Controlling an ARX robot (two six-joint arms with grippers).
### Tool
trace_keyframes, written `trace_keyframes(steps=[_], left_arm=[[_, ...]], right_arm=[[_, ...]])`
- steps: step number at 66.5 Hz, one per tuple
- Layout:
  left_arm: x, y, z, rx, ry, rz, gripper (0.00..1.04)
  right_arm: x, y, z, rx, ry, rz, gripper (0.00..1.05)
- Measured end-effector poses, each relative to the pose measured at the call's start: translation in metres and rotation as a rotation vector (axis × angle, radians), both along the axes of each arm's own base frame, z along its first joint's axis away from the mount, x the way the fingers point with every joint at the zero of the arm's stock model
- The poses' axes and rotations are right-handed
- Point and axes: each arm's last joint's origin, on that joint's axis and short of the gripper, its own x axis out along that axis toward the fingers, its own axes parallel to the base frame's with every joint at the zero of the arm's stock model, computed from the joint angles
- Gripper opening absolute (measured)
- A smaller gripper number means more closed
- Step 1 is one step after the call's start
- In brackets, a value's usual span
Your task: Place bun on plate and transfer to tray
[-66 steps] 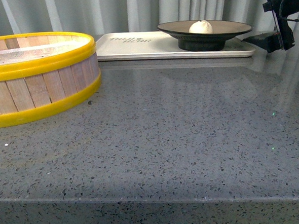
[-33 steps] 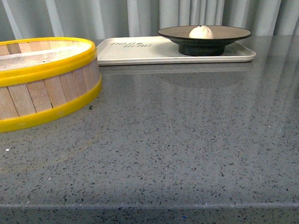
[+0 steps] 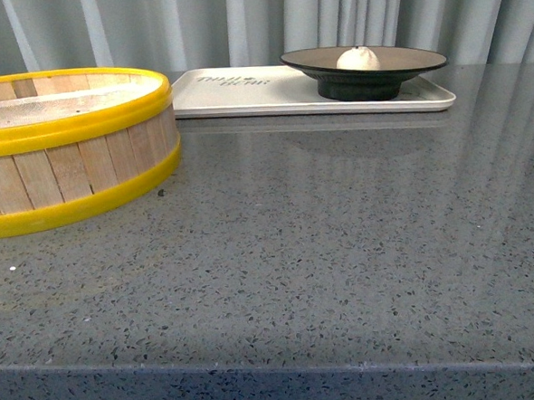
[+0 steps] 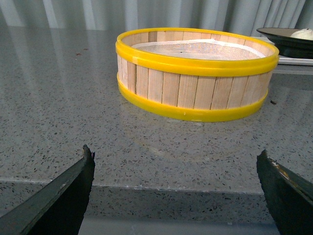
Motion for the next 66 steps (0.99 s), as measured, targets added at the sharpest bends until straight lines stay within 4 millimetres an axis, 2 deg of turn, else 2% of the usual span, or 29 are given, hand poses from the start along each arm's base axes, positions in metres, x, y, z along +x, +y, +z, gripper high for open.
trace_keyframes(steps=[5,10,22,33,44,66], left_arm=[[0.000,0.000,0.000,0.000,0.000,0.000,0.98],[0.000,0.000,0.000,0.000,0.000,0.000,0.98],[0.000,0.000,0.000,0.000,0.000,0.000,0.98],[0.000,0.000,0.000,0.000,0.000,0.001,0.98],[0.000,0.000,0.000,0.000,0.000,-0.001,0.98],[0.000,0.000,0.000,0.000,0.000,0.000,0.98]], right_arm=[[-0.013,0.014,-0.013,-0.034,-0.032,0.209,0.72],[-0.021,0.025,-0.028,-0.050,-0.035,0.274,0.58],[-0.030,0.036,-0.054,-0.055,-0.023,0.259,0.26],[-0.036,0.042,-0.063,-0.066,-0.033,0.274,0.01],[-0.041,0.053,-0.074,-0.064,-0.030,0.276,0.02],[-0.047,0.053,-0.083,-0.065,-0.034,0.273,0.02]])
